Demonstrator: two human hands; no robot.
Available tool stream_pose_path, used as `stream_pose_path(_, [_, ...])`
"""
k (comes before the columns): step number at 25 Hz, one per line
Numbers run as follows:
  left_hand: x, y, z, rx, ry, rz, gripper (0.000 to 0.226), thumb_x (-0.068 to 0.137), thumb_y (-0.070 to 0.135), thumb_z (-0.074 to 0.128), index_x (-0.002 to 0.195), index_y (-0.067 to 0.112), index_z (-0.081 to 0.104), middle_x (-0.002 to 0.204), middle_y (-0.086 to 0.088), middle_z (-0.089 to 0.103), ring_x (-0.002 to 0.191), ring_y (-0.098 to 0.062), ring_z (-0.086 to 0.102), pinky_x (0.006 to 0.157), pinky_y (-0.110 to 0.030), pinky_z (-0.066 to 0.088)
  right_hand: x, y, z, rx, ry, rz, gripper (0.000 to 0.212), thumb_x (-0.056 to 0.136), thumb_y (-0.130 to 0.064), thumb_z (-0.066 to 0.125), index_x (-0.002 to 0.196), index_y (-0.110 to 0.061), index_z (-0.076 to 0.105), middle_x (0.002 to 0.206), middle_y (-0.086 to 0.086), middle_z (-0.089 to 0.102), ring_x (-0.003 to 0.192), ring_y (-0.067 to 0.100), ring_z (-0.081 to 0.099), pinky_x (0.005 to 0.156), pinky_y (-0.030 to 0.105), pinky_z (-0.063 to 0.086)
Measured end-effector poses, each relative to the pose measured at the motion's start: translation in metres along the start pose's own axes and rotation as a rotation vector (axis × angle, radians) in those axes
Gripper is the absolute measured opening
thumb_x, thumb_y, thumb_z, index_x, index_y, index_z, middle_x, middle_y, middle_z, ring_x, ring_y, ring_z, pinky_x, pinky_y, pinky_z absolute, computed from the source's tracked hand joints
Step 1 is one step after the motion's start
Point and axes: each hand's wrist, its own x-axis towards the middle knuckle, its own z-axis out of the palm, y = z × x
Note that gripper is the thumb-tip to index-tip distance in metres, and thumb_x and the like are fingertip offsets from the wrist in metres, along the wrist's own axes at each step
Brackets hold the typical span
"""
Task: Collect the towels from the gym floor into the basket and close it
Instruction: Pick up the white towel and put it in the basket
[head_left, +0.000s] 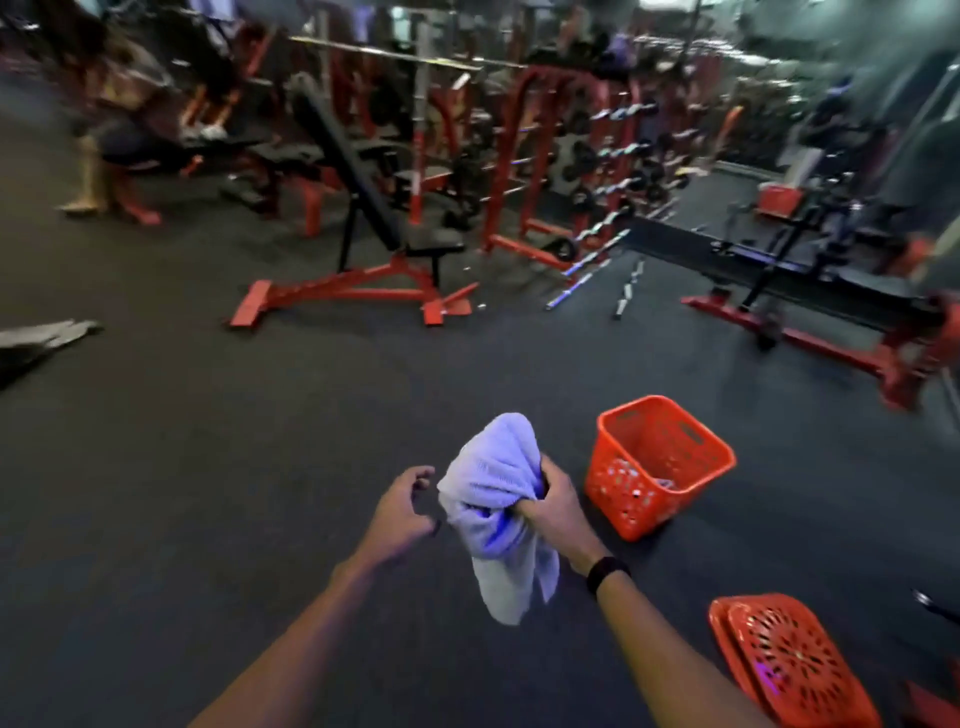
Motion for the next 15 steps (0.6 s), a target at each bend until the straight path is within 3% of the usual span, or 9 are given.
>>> stream_pose_path(2, [0.045,0.022,0.049,0.001,-0.091,0.062,0.07,0.047,0.01,0.058,0.117,0.013,0.056,0.111,-0.01,0.062,0.097,-0.016,0.059,0.08,-0.013,0.047,0.023,0.014,-0.051,-0.004,0.115,-0.004,0.03,0.063,-0.021,0.063,0.092,-0.019,0.061,0.083,-0.008,0.068,0.074,-0.007,0.06,0.069,0.016,0.049])
stream_pose_path(4, [0.08,0.043,0.085,0.011,-0.141,0.116,0.067,0.049,0.01,0.057,0.116,0.012,0.057,0.108,-0.009,0.065,0.094,-0.017,0.061,0.079,-0.021,0.049,0.042,0.022,-0.09,-0.009,0.187,-0.034,0.031,0.061,-0.023,0.063,0.091,-0.02,0.06,0.083,-0.01,0.066,0.072,-0.008,0.058,0.069,0.015,0.047])
stream_pose_path(8, [0.154,0.097,0.173,0.058,-0.264,0.209,0.063,0.049,0.011,0.057,0.112,0.013,0.059,0.103,-0.007,0.067,0.092,-0.018,0.063,0.08,-0.026,0.049,0.082,0.041,-0.188,-0.018,0.376,-0.016,0.043,0.057,-0.031,0.064,0.097,-0.015,0.061,0.089,-0.007,0.066,0.081,0.001,0.058,0.077,0.025,0.052])
stream_pose_path(10, [0.191,0.121,0.212,0.066,-0.287,0.226,0.068,0.048,0.01,0.056,0.115,0.009,0.059,0.105,-0.008,0.066,0.095,-0.02,0.062,0.081,-0.021,0.047,0.103,0.05,-0.234,-0.01,0.43,-0.009,0.04,0.059,-0.027,0.066,0.098,-0.018,0.06,0.09,-0.008,0.065,0.083,0.002,0.059,0.08,0.026,0.052])
stream_pose_path(12, [0.216,0.137,0.242,0.084,-0.308,0.229,0.071,0.047,0.009,0.054,0.118,0.005,0.057,0.106,-0.008,0.063,0.096,-0.018,0.059,0.078,-0.007,0.043,0.121,0.053,-0.267,0.002,0.489,0.003,0.034,0.061,-0.019,0.066,0.094,-0.023,0.06,0.089,-0.011,0.065,0.082,0.001,0.059,0.079,0.026,0.052])
stream_pose_path(15, [0.253,0.158,0.281,0.07,-0.347,0.251,0.068,0.048,0.009,0.054,0.116,0.006,0.057,0.104,-0.004,0.061,0.095,-0.014,0.057,0.077,-0.003,0.04,0.158,0.059,-0.31,-0.013,0.556,0.005,0.029,0.062,-0.014,0.064,0.091,-0.014,0.06,0.085,-0.004,0.067,0.074,0.001,0.058,0.072,0.028,0.053])
